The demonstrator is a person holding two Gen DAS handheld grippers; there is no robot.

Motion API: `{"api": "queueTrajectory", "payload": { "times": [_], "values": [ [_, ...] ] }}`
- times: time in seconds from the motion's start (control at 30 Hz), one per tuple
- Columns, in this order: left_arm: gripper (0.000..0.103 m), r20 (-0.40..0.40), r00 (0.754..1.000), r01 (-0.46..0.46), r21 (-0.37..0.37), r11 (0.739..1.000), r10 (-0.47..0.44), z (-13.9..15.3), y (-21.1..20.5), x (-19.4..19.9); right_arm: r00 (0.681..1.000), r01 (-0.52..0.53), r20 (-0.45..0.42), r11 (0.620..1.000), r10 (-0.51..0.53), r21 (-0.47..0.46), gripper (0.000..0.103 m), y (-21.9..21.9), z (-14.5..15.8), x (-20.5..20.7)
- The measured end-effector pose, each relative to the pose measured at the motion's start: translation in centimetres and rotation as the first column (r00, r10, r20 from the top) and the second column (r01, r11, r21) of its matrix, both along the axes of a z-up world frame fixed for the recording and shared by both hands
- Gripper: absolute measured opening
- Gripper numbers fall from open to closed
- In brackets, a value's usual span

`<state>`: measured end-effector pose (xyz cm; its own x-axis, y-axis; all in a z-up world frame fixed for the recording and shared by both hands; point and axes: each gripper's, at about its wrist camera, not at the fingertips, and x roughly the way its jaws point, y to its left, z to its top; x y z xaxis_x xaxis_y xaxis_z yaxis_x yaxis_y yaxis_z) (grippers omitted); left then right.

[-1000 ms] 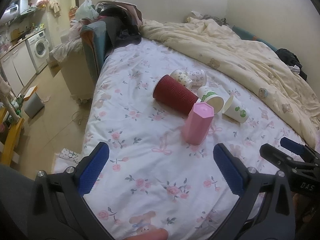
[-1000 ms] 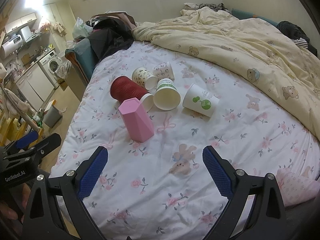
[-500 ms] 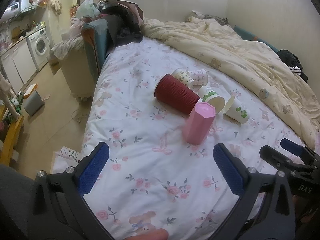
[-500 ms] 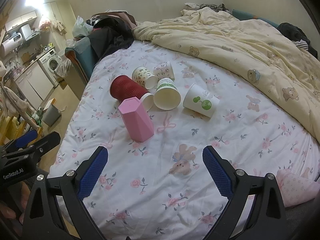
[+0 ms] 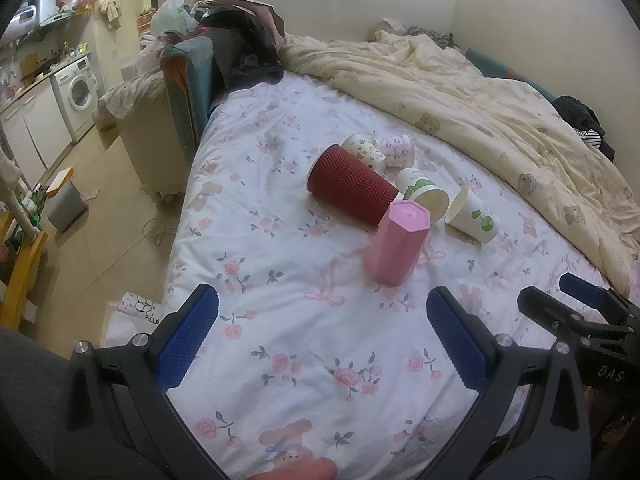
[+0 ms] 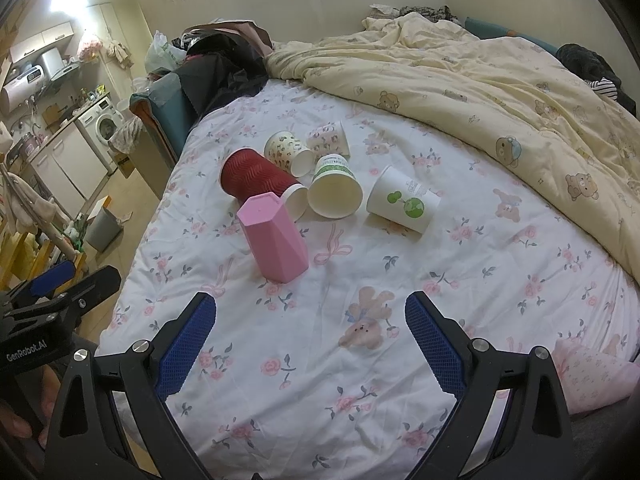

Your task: Flip cup upside down

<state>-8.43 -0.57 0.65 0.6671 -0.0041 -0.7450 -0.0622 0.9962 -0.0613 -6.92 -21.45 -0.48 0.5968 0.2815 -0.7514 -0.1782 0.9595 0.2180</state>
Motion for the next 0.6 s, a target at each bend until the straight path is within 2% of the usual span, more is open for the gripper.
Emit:
{"api": "queueTrajectory", "payload": {
  "times": [0.6],
  "values": [
    [0.103,-0.015,1.000,-0.013,-0.008,1.000,0.013,-0.62,-0.10,-0.03,1.000,-0.012,-0.013,1.000,0.012,0.000,0.098,0.46,-0.39,0.18]
  ]
}}
